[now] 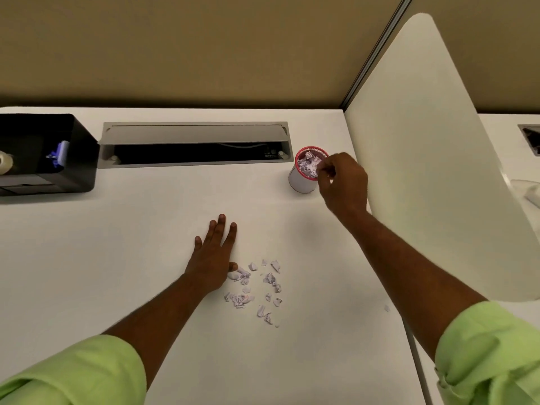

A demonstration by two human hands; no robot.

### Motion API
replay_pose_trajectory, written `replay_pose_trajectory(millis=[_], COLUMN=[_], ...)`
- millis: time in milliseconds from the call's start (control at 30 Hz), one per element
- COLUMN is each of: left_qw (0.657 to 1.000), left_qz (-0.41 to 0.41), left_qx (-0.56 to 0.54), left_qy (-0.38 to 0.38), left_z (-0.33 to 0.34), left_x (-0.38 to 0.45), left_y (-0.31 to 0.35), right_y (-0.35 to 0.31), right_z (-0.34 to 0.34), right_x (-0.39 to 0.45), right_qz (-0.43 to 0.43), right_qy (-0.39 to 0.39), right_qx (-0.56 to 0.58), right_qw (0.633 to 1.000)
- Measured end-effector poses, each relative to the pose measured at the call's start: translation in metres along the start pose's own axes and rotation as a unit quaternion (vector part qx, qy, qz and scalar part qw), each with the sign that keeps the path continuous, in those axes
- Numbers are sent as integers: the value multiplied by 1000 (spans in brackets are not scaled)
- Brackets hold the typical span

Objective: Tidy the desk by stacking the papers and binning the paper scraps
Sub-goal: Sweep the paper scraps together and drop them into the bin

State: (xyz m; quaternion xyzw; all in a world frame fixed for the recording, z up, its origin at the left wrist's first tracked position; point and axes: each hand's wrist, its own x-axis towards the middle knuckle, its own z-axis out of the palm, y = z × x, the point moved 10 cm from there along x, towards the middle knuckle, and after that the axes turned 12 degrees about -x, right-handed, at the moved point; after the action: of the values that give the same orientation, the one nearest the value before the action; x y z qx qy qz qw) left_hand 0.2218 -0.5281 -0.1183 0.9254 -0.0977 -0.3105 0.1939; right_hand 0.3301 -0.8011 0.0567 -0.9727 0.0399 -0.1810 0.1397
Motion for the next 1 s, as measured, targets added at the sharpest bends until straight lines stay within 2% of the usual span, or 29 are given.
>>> replay_pose_trajectory(millis=[67, 200, 333, 400, 500, 633, 700, 767, 867, 933, 1000], left_qw=[1000, 999, 995, 992, 986, 981, 979, 976, 982, 986, 988], left_qz=[7, 35, 82, 116, 155, 186, 200, 211, 174, 125, 111], left_qx=[-12, -11, 10, 9, 4, -19, -33, -51, -41, -15, 16], left_qy=[6, 19, 46, 55, 58, 42, 23, 19, 63, 105, 110], left_z=[-1, -1, 7, 18, 36, 64, 73, 72, 64, 60, 65], left_x=[-1, -7, -24, -37, -58, -80, -90, -98, -107, -112, -115], left_y=[-1, 0, -2, -2, 2, 11, 17, 20, 1, -22, -30], right_y=[-3, -5, -20, -39, -71, -98, -100, -87, -50, -35, -41], right_z=[8, 48, 88, 104, 104, 94, 87, 79, 67, 66, 70], right_x=[-29, -92, -157, -194, -238, -273, -280, -278, -284, -302, -322], right_qz=[-20, -38, -69, -115, -184, -226, -220, -182, -96, -54, -45], right_qy=[-20, -114, -202, -255, -275, -291, -309, -294, -222, -211, -221], right_qx=[27, 54, 38, 20, 15, 60, 107, 128, 51, -21, -71], right_qw=[999, 991, 976, 960, 944, 928, 919, 930, 969, 976, 972])
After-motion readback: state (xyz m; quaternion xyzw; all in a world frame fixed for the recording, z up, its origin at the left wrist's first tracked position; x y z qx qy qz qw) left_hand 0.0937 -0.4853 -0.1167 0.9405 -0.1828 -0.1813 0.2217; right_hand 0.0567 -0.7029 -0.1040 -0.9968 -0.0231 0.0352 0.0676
